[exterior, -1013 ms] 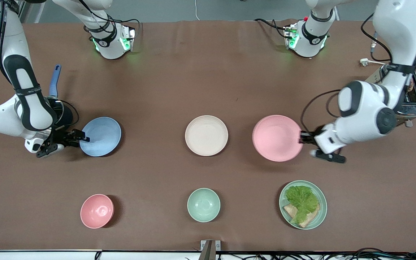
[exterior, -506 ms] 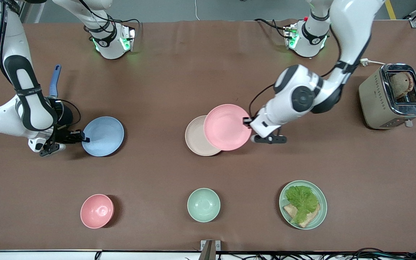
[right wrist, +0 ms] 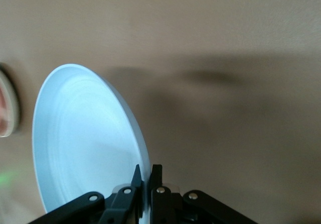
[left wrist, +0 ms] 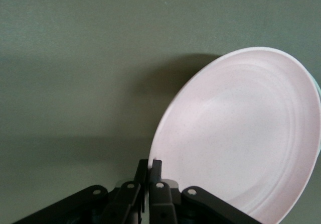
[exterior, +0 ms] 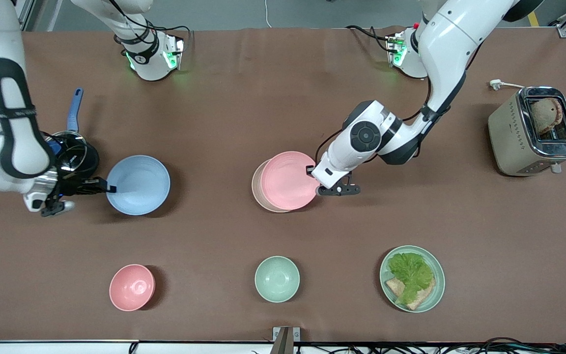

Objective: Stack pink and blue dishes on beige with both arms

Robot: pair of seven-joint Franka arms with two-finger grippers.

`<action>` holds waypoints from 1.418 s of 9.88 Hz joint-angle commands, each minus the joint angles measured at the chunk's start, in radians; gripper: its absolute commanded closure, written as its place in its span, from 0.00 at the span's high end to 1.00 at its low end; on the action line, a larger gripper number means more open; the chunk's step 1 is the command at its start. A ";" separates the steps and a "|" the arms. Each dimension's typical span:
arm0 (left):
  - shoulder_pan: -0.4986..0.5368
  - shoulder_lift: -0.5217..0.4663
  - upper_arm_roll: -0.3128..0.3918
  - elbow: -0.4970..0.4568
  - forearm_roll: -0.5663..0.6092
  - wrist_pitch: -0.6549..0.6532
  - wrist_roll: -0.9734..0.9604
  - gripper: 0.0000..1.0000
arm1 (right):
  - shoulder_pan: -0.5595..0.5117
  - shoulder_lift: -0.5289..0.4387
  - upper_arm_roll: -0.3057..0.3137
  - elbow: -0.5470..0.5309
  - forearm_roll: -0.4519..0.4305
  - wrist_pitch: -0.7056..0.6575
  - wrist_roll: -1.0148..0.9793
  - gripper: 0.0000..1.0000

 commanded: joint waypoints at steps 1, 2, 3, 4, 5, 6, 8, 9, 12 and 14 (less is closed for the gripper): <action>-0.017 0.069 0.007 0.041 0.057 0.007 -0.042 0.02 | 0.032 -0.016 0.007 0.153 -0.043 -0.171 0.225 0.01; -0.018 0.077 0.009 0.042 0.059 0.011 -0.044 0.05 | 0.043 -0.024 0.046 0.179 -0.043 -0.182 0.322 0.01; -0.018 0.081 0.007 0.051 0.057 0.011 -0.053 0.19 | 0.045 -0.040 0.105 0.180 -0.046 -0.168 0.402 0.01; -0.017 0.078 0.007 0.051 0.059 0.011 -0.088 0.67 | 0.045 -0.050 0.162 0.174 -0.046 -0.132 0.466 0.01; -0.007 0.062 0.007 0.056 0.059 0.000 -0.100 1.00 | 0.046 -0.051 0.216 0.171 -0.046 -0.090 0.513 0.01; 0.018 0.002 0.007 0.054 0.060 -0.024 -0.099 1.00 | 0.054 -0.048 0.274 0.161 -0.046 -0.044 0.597 0.01; 0.093 -0.124 0.004 0.137 0.062 -0.253 -0.076 1.00 | 0.071 -0.045 0.389 0.094 -0.042 0.093 0.697 0.01; 0.133 -0.174 -0.002 0.201 0.062 -0.393 -0.021 1.00 | 0.077 -0.038 0.456 0.068 -0.037 0.182 0.761 0.02; 0.274 -0.335 -0.011 0.330 0.047 -0.648 0.190 1.00 | 0.127 0.007 0.608 -0.052 -0.034 0.501 0.893 0.02; 0.376 -0.429 -0.029 0.354 0.040 -0.732 0.351 1.00 | 0.187 0.056 0.646 -0.136 -0.034 0.725 0.923 0.02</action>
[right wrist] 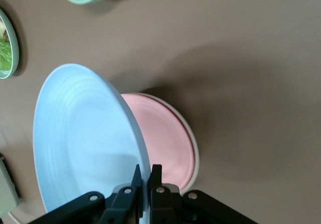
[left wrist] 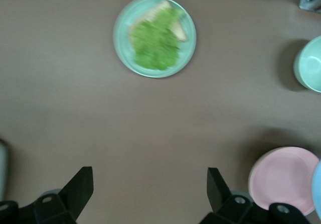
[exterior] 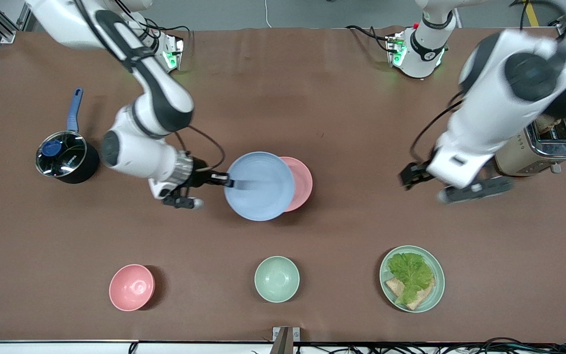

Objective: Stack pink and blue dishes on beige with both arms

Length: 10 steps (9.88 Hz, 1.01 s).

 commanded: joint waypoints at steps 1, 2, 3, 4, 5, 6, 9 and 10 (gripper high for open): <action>0.066 -0.091 -0.006 -0.023 -0.038 -0.054 0.173 1.00 | 0.037 0.040 0.029 -0.073 -0.002 0.170 0.025 0.02; 0.025 -0.155 0.091 -0.039 -0.069 -0.089 0.238 1.00 | 0.051 0.063 0.031 -0.093 -0.002 0.230 0.023 0.02; -0.073 -0.195 0.232 -0.041 -0.106 -0.160 0.344 1.00 | 0.051 0.071 0.046 -0.113 -0.002 0.256 0.022 0.02; -0.138 -0.221 0.340 -0.046 -0.153 -0.213 0.449 1.00 | 0.053 0.071 0.047 -0.129 -0.002 0.263 0.022 0.02; -0.226 -0.255 0.467 -0.065 -0.180 -0.250 0.485 1.00 | 0.056 0.071 0.047 -0.142 -0.002 0.264 0.022 0.03; -0.283 -0.286 0.532 -0.096 -0.180 -0.261 0.487 1.00 | 0.058 0.071 0.049 -0.157 -0.004 0.281 0.020 0.03; -0.210 -0.311 0.441 -0.105 -0.177 -0.294 0.471 1.00 | 0.067 0.088 0.049 -0.168 -0.005 0.324 0.017 0.07; -0.226 -0.330 0.441 -0.115 -0.168 -0.294 0.470 1.00 | 0.067 0.092 0.048 -0.168 -0.008 0.324 0.017 0.15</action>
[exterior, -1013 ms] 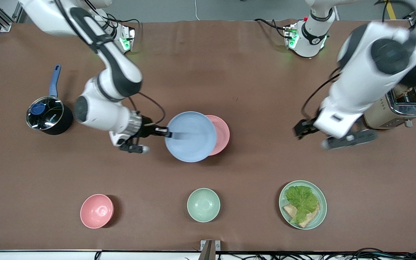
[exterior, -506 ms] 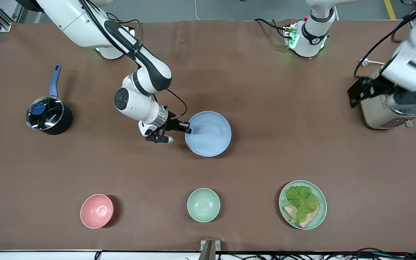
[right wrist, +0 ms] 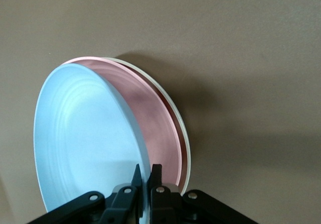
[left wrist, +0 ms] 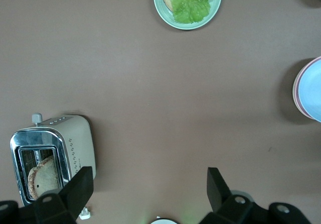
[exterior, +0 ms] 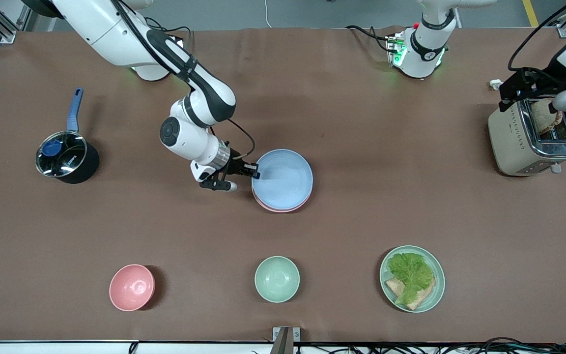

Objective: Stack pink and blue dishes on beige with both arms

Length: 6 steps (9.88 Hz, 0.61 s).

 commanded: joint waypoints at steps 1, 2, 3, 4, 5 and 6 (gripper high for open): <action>-0.003 -0.043 -0.019 -0.059 0.001 -0.014 -0.012 1.00 | -0.002 0.007 0.010 -0.017 -0.008 0.024 0.008 0.26; -0.002 -0.042 -0.021 -0.056 0.001 -0.017 -0.015 1.00 | -0.004 0.008 0.010 -0.017 -0.008 0.024 0.005 0.40; 0.000 -0.042 -0.022 -0.058 -0.001 -0.017 -0.015 1.00 | -0.010 0.008 0.010 -0.017 -0.008 0.021 0.003 0.62; -0.002 -0.042 -0.024 -0.058 -0.002 -0.017 -0.014 1.00 | -0.016 -0.006 0.010 -0.014 -0.011 0.016 0.002 0.78; -0.002 -0.037 -0.024 -0.058 -0.008 -0.014 -0.014 1.00 | -0.027 -0.035 0.005 -0.012 -0.017 0.015 0.000 1.00; 0.004 -0.036 -0.022 -0.059 -0.015 -0.014 -0.014 1.00 | -0.050 -0.066 -0.003 -0.001 -0.019 0.007 -0.007 1.00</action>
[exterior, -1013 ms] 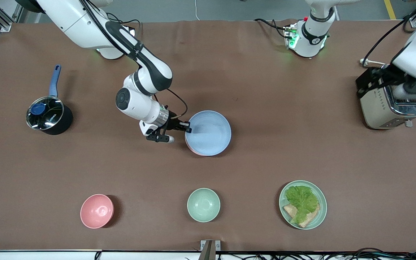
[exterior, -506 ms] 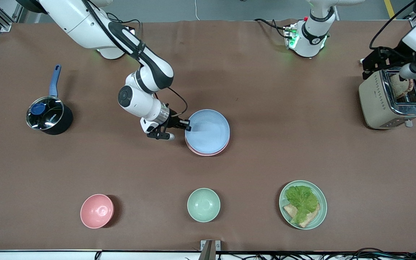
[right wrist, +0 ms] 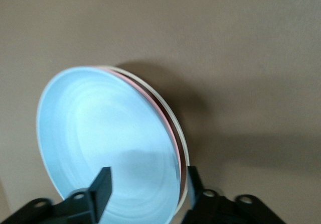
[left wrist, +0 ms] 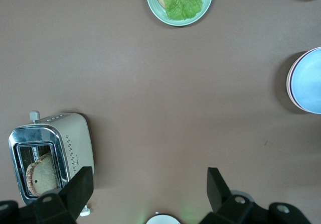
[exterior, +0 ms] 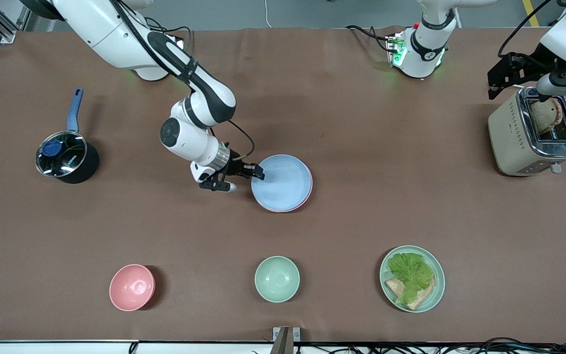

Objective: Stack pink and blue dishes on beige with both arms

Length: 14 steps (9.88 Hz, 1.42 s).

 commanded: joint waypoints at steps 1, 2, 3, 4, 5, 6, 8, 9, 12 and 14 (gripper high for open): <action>0.015 -0.001 0.001 -0.041 -0.015 0.002 0.000 1.00 | -0.076 -0.085 -0.005 0.002 -0.035 -0.051 -0.006 1.00; 0.029 0.015 0.002 -0.038 -0.015 0.000 0.000 1.00 | -0.099 -0.117 -0.043 0.011 -0.083 -0.117 -0.006 1.00; 0.029 0.040 0.004 -0.035 -0.015 0.000 0.000 1.00 | -0.113 -0.173 -0.112 0.037 -0.186 -0.251 -0.004 1.00; 0.032 0.051 0.005 -0.036 -0.015 0.000 0.001 1.00 | -0.114 -0.225 -0.173 0.079 -0.279 -0.416 0.005 1.00; 0.046 0.051 0.005 -0.024 -0.015 0.000 0.009 1.00 | -0.118 -0.297 -0.233 0.105 -0.336 -0.535 0.002 1.00; 0.049 0.052 0.005 -0.021 -0.016 0.000 0.006 1.00 | -0.130 -0.356 -0.284 0.134 -0.390 -0.633 0.000 1.00; 0.077 0.055 0.005 -0.022 -0.016 0.000 0.020 1.00 | -0.153 -0.439 -0.379 0.192 -0.525 -0.725 -0.003 1.00; 0.080 0.066 0.005 -0.015 -0.013 0.002 0.023 1.00 | -0.149 -0.482 -0.458 0.196 -0.530 -0.737 -0.020 1.00; 0.078 0.080 0.005 0.037 -0.005 -0.005 0.033 1.00 | -0.147 -0.595 -0.582 0.291 -0.510 -1.018 -0.212 1.00; 0.080 0.083 0.005 0.045 -0.004 -0.006 0.035 1.00 | -0.153 -0.587 -0.583 0.498 -0.440 -1.264 -0.230 1.00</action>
